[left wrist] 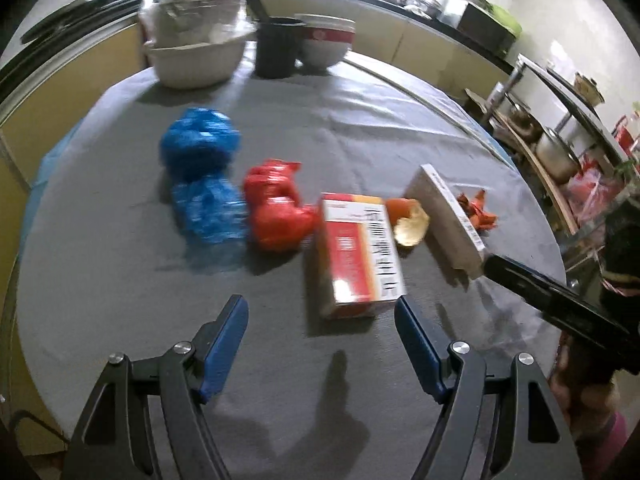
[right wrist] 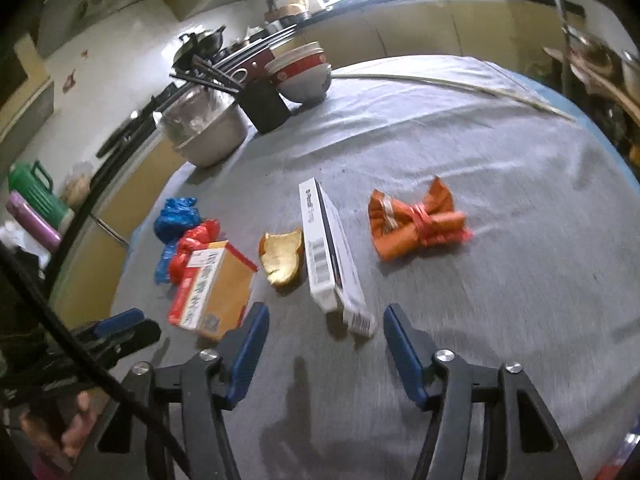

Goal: Collect trash
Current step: 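Grasp the red-and-white medicine box with the left tool while the right tool grasps the white barcode box, then carry both boxes to the red basket and release them, then move both tools back over the table toward the bags and peel, then grasp the orange peel with the right tool while the left tool grasps the red plastic bag, then carry the red bag and orange peel over the red basket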

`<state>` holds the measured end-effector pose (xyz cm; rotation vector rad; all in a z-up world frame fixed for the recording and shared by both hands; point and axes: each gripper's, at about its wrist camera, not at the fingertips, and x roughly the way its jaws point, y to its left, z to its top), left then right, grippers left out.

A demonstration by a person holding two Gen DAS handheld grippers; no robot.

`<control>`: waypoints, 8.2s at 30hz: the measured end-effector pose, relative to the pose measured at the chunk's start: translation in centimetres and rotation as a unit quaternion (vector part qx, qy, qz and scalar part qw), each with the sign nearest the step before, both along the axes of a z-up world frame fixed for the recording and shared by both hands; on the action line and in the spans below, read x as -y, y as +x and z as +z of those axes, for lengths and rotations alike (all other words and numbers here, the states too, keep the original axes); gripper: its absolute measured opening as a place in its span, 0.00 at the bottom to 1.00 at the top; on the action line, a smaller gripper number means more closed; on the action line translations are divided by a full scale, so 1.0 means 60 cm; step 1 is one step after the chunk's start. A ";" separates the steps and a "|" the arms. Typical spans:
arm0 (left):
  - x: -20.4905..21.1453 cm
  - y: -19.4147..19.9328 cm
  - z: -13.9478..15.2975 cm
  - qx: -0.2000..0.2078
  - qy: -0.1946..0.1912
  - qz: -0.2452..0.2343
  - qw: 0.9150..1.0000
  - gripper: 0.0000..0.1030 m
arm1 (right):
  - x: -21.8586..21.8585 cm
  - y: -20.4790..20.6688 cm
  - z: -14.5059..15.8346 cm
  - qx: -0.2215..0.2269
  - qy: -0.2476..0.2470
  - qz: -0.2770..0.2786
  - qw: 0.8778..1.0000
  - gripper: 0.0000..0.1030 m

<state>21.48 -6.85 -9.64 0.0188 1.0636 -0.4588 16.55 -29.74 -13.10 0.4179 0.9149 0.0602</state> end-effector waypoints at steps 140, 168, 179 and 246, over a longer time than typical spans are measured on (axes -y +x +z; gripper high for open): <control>0.144 -0.219 0.024 0.059 0.061 -0.129 0.988 0.69 | 0.300 -0.486 0.055 0.055 0.061 -0.274 0.958 0.23; -0.104 -0.045 0.018 0.051 0.031 0.043 0.997 0.69 | -0.041 0.000 0.029 0.009 0.025 0.018 0.999 0.64; -0.065 0.055 0.043 0.066 0.002 0.007 0.998 0.69 | -0.072 0.153 -0.044 -0.046 0.024 0.034 0.998 0.36; 0.027 -0.081 -0.050 -0.032 -0.023 -0.072 0.997 0.40 | 0.030 -0.043 -0.020 -0.057 0.048 -0.121 0.990 0.30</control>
